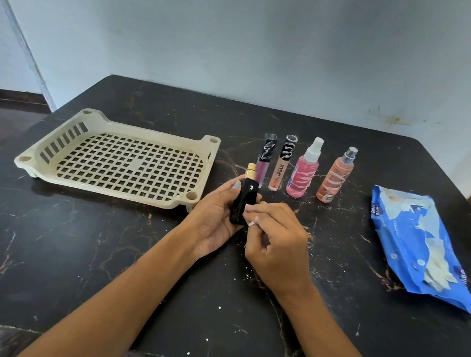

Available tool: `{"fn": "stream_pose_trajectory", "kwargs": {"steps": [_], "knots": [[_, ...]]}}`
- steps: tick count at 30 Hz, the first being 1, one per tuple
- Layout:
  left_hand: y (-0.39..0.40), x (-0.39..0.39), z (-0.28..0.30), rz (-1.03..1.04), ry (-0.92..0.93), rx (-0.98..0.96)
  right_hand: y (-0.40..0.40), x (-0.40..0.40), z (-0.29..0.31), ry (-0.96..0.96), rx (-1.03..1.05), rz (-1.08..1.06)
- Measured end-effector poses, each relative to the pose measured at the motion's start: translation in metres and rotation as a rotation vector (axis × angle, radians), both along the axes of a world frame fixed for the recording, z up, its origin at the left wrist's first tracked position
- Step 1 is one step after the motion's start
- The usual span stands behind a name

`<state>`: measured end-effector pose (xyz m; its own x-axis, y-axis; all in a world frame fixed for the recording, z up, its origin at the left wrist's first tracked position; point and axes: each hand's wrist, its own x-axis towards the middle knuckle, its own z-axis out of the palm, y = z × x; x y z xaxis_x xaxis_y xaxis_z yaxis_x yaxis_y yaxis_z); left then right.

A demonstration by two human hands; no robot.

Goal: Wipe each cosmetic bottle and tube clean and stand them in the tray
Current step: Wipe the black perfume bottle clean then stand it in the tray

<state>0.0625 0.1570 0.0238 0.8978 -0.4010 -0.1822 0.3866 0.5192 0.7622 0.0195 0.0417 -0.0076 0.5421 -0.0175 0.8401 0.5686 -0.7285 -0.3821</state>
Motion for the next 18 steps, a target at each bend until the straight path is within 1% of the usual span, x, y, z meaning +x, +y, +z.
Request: {"fn": "stream_pose_trajectory", "kwargs": {"steps": [3, 5, 8, 13, 18], "knots": [[-0.0005, -0.0009, -0.0004, -0.034, -0.052, 0.015, -0.0019, 0.0006, 0.003, -0.01, 0.07, -0.054], [-0.0003, -0.0022, 0.0003, -0.061, -0.076, 0.024, -0.0021, 0.0026, 0.0039, 0.041, 0.056, -0.076], [0.0008, -0.002, 0.0, -0.085, -0.091, 0.04, -0.0004, 0.0047, 0.0025, 0.104, 0.014, -0.053], [0.0005, 0.0009, -0.0021, -0.069, -0.076, 0.031, -0.002, 0.0019, 0.0012, 0.041, 0.054, -0.047], [0.0006, 0.0007, -0.003, -0.079, -0.083, 0.031, -0.0014, 0.0046, 0.0025, 0.096, 0.037, -0.095]]}}
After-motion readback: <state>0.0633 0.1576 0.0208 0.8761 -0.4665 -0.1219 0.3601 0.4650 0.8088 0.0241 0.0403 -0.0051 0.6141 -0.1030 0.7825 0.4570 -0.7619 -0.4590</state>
